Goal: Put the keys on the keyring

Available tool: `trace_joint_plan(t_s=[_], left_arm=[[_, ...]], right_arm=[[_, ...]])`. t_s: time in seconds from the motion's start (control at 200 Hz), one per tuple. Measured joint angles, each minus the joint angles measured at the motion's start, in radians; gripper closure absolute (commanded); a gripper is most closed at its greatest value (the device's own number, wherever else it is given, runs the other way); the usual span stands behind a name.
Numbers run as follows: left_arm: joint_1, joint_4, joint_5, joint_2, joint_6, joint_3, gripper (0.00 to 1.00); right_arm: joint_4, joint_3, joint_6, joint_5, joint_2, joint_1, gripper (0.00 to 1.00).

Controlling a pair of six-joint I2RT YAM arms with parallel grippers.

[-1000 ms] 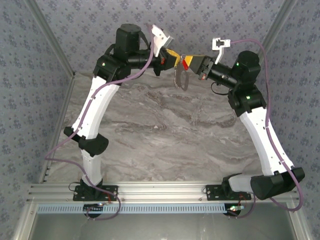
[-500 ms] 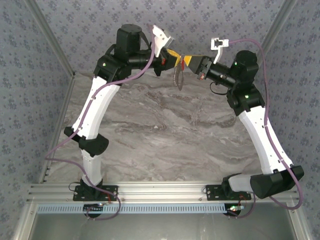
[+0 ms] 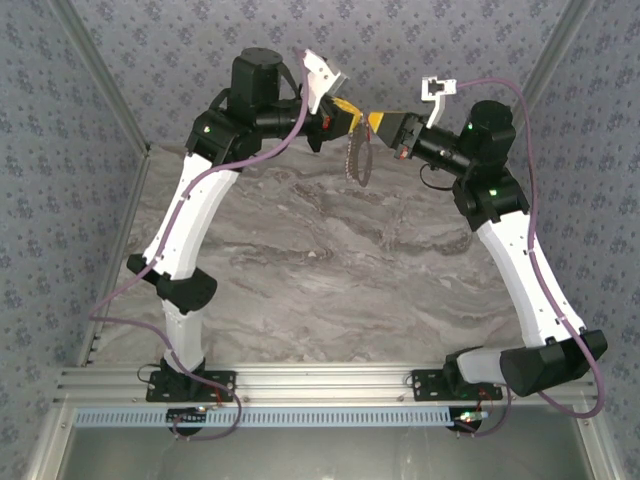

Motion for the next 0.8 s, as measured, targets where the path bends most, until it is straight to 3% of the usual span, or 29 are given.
trace_joint_plan(t_s=[0.799], left_arm=[[-0.001,0.007,0.0,-0.023,0.007,0.0,1.0]], right_arm=[[0.02,-0.033,0.025,-0.053,0.013,-0.036,0.98]])
